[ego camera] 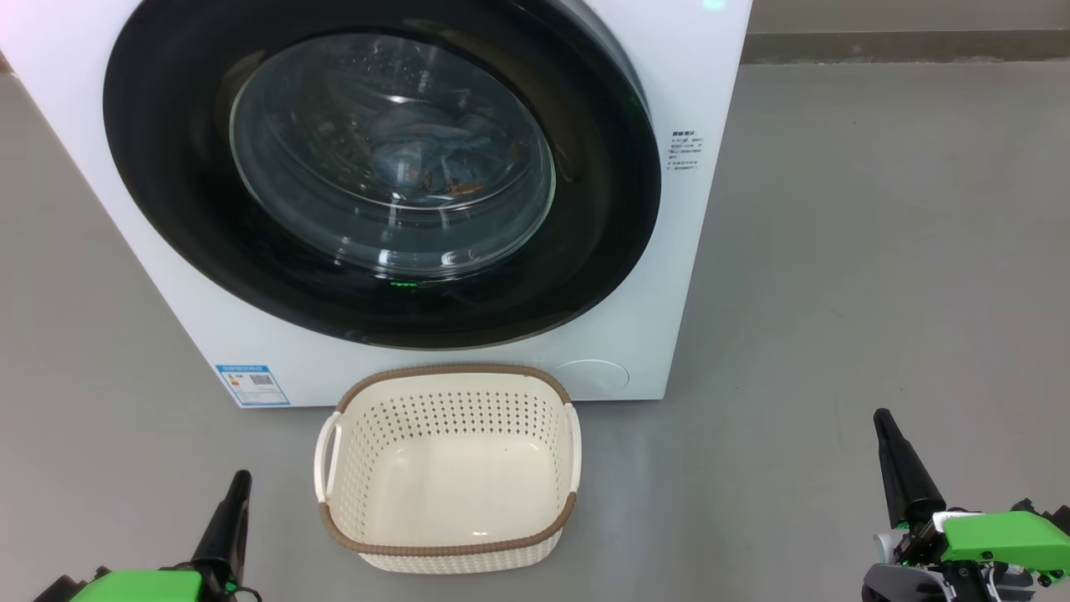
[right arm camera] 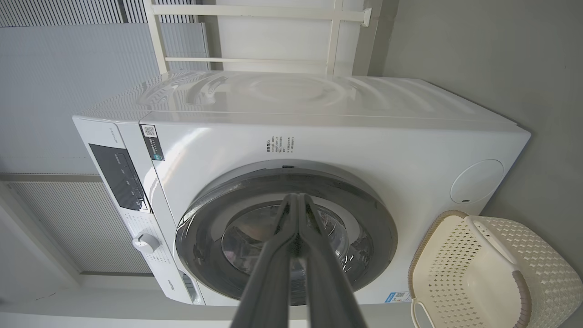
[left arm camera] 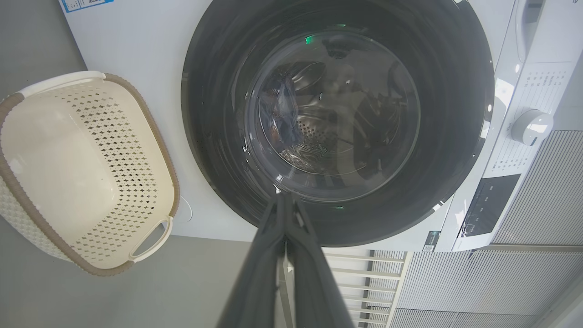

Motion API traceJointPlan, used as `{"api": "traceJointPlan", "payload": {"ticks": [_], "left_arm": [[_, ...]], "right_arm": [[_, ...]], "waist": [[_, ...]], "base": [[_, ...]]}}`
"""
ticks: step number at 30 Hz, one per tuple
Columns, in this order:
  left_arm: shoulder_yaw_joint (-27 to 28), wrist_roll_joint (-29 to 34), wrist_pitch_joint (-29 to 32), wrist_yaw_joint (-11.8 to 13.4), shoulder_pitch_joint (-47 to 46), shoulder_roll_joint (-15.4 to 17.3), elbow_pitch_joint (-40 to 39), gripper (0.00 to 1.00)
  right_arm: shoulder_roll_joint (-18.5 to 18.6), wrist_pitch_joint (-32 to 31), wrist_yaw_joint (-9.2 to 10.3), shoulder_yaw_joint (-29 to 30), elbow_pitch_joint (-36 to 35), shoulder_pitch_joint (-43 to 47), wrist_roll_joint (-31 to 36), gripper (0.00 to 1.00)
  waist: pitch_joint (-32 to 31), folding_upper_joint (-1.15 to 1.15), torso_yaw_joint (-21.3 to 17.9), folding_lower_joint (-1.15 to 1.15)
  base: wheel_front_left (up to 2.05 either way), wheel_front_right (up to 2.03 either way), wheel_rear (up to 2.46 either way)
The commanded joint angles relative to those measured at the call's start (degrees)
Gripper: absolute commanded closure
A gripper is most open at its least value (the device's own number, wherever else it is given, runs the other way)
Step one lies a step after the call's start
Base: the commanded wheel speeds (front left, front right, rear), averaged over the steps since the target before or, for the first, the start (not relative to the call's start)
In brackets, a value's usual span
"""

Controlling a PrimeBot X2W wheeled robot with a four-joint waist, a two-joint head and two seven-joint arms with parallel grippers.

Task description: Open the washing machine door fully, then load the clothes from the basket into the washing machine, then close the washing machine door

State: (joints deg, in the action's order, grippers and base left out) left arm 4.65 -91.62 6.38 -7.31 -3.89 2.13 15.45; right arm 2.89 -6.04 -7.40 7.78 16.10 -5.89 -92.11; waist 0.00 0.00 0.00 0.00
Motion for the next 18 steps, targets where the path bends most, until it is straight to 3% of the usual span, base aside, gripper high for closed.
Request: {"api": "traceJointPlan", "payload": {"ticks": [1, 18], "left_arm": [[2.0, -0.5, 0.2, -0.1, -2.8, 0.8, -1.1, 1.00], [2.0, -0.5, 0.2, -0.1, -2.8, 0.8, -1.0, 1.00]], "right_arm": [[0.1, -0.4, -0.09, -1.3, -1.7, -0.8, -0.1, 1.00], [0.1, -0.4, -0.09, -1.3, -1.7, -0.8, -0.1, 1.00]], "waist": [[0.0, 0.00, 0.0, 0.00], [0.0, 0.00, 0.0, 0.00]], "base": [[0.00, 0.00, 0.00], [0.00, 0.00, 0.00]]}}
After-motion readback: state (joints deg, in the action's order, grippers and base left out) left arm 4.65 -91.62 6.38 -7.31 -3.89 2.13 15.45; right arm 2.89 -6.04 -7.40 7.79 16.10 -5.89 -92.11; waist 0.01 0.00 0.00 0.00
